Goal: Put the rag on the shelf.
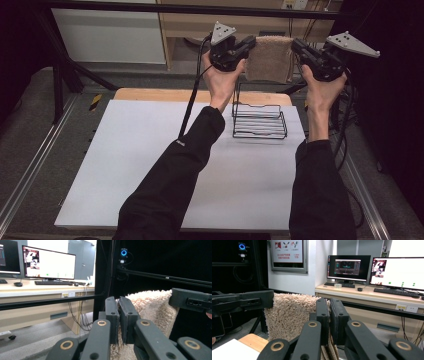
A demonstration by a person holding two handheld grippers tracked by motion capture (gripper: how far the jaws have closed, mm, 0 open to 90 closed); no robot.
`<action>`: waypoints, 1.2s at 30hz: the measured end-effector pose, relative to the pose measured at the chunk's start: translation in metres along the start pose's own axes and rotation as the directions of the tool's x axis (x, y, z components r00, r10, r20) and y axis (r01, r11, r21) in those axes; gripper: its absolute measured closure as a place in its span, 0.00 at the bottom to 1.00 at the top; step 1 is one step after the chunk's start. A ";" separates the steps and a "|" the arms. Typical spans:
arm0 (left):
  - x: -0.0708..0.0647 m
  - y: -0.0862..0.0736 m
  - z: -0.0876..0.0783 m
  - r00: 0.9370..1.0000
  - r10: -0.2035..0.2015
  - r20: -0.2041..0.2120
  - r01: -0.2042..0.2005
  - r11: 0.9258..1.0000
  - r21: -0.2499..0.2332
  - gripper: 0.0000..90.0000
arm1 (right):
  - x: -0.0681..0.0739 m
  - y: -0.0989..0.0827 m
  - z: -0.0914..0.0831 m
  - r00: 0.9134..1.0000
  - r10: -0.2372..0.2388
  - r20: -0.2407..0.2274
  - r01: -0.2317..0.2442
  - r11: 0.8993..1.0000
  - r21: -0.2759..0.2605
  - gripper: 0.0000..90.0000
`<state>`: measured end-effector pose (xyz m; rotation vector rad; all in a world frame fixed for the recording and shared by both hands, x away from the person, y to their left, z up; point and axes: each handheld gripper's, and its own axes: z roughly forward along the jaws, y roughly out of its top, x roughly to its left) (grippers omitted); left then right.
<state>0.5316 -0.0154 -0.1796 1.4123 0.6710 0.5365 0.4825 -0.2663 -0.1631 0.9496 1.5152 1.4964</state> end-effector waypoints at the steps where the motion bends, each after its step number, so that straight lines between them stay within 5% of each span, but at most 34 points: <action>1: 0.001 -0.001 0.001 1.000 0.005 0.000 -0.005 1.000 0.000 0.95 | -0.001 0.000 0.002 1.000 -0.003 0.003 0.003 1.000 0.004 0.96; 22: 0.003 -0.025 0.009 0.997 0.076 0.009 -0.076 0.995 0.063 0.95 | -0.018 -0.028 0.008 0.999 -0.013 -0.031 0.015 0.998 0.060 0.96; 36: -0.006 -0.051 0.001 0.994 0.084 0.070 -0.092 0.989 0.119 0.95 | -0.022 -0.053 -0.005 0.998 -0.019 -0.053 0.025 0.993 0.115 0.95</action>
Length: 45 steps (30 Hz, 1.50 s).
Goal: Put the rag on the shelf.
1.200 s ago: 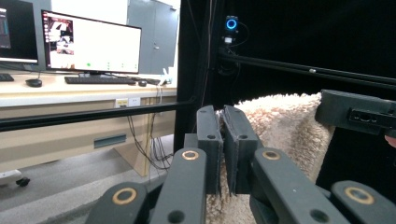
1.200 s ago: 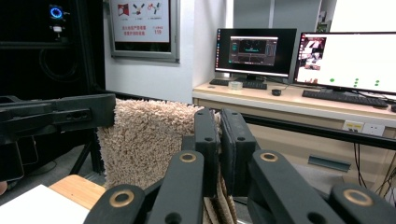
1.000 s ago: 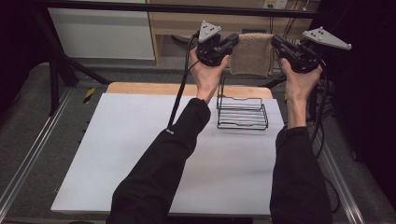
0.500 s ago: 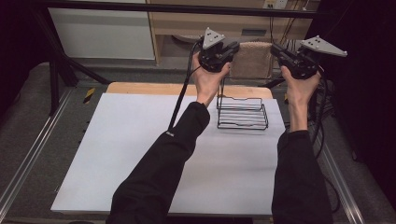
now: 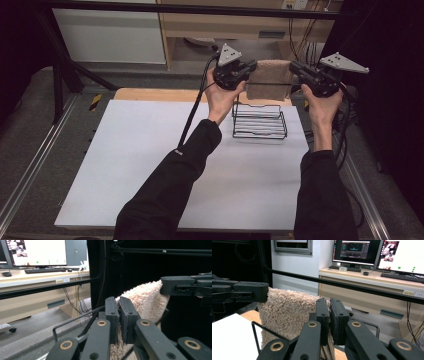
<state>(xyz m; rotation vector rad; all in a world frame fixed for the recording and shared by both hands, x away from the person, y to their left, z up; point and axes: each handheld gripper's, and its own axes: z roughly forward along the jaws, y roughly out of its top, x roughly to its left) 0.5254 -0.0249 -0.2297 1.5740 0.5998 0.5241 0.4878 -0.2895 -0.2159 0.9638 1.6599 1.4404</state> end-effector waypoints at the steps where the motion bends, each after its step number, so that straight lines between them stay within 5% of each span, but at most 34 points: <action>1: -0.001 -0.001 0.000 1.000 0.005 0.002 -0.005 1.000 0.006 0.95 | 0.000 -0.001 -0.001 1.000 0.001 -0.001 -0.001 1.000 0.002 0.96; 45: -0.017 -0.025 -0.023 0.997 0.032 0.075 -0.041 0.991 0.125 0.90 | 0.011 -0.038 -0.023 0.995 0.021 -0.097 -0.013 0.997 0.080 0.95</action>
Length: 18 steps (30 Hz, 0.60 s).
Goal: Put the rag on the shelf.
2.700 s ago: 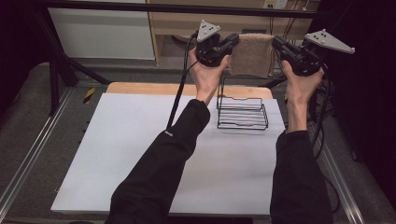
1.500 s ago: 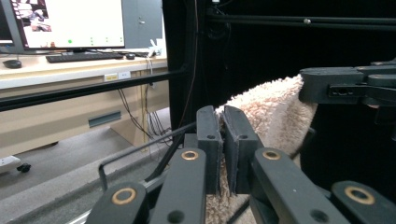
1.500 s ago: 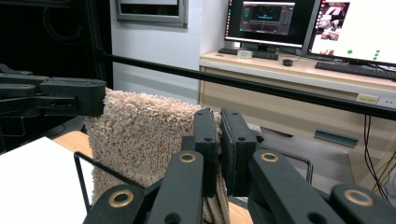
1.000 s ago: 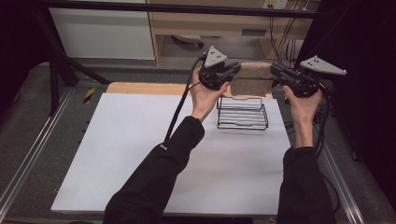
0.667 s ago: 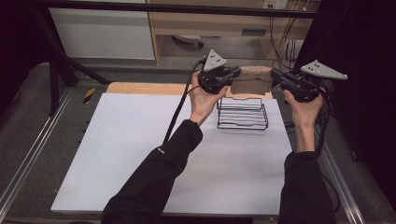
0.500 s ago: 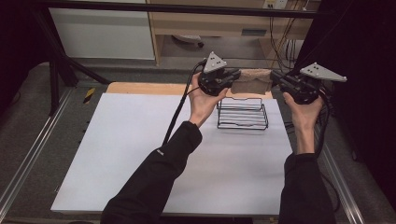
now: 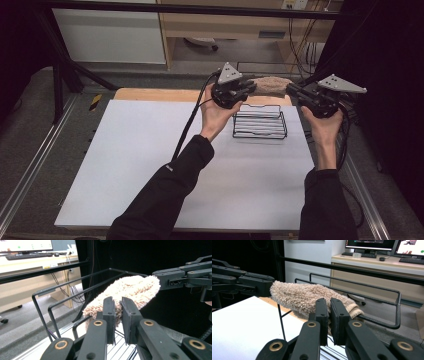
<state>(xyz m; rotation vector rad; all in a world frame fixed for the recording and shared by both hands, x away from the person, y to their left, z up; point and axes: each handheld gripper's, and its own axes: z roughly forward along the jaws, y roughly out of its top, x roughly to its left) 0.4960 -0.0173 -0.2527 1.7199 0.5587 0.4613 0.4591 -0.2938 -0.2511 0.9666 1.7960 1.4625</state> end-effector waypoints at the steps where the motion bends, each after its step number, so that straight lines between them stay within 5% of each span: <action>1: 0.000 0.000 0.000 1.000 0.006 -0.001 -0.006 1.000 0.003 0.90 | 0.000 -0.001 0.000 1.000 -0.002 -0.001 0.002 1.000 0.002 0.95; 11: 0.008 0.018 -0.012 1.000 -0.022 0.009 0.022 1.000 -0.006 0.84 | -0.001 -0.004 0.000 1.000 -0.010 -0.006 0.010 1.000 0.011 0.95; 18: 0.009 0.033 -0.006 0.999 -0.049 0.022 0.048 0.999 0.018 0.92 | -0.001 -0.007 0.000 1.000 -0.022 -0.012 0.022 1.000 0.019 0.95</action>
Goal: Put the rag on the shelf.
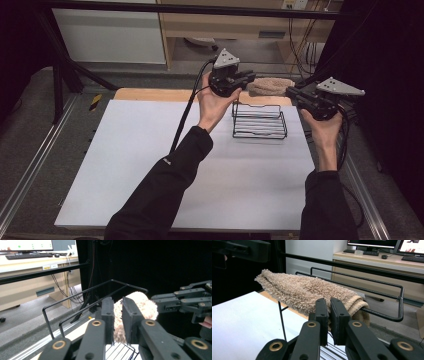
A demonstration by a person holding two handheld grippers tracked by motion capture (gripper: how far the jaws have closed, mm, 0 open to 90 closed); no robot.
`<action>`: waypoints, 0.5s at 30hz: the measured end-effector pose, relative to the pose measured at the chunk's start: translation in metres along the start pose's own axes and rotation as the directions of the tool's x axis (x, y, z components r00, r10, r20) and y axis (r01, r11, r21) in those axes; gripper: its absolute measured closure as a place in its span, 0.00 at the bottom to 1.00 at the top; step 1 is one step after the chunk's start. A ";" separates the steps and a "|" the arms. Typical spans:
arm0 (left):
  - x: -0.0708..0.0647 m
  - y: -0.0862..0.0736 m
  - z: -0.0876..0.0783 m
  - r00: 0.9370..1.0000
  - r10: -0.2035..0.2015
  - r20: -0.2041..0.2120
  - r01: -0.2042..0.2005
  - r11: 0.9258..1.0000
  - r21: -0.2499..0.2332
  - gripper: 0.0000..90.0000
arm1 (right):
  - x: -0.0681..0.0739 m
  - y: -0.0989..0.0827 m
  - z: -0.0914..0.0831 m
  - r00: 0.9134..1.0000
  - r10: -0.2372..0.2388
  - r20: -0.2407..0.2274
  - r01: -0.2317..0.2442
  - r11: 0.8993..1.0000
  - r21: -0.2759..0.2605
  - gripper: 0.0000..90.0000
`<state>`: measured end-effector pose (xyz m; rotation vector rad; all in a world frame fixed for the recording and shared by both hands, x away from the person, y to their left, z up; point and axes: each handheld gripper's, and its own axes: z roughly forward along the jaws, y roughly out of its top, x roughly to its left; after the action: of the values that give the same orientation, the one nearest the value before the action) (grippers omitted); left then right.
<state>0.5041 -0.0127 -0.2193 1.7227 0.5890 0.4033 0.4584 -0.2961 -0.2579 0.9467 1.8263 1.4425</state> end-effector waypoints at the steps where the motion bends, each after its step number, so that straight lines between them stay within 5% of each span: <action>1: -0.001 -0.001 0.002 1.000 -0.001 0.007 0.001 1.000 0.019 0.94 | 0.000 -0.001 0.000 1.000 0.001 0.000 -0.001 1.000 0.001 0.95; 7: -0.006 -0.014 0.012 0.999 0.022 0.029 -0.026 0.992 0.127 1.00 | -0.001 -0.003 0.001 1.000 -0.001 -0.004 0.001 1.000 0.005 0.94; 15: -0.008 -0.021 0.015 0.998 0.053 0.026 -0.056 0.988 0.145 1.00 | 0.001 -0.005 0.000 1.000 -0.002 -0.006 0.002 1.000 0.017 0.92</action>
<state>0.5024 -0.0261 -0.2432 1.8845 0.5677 0.3866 0.4574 -0.2957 -0.2629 0.9497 1.8462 1.4323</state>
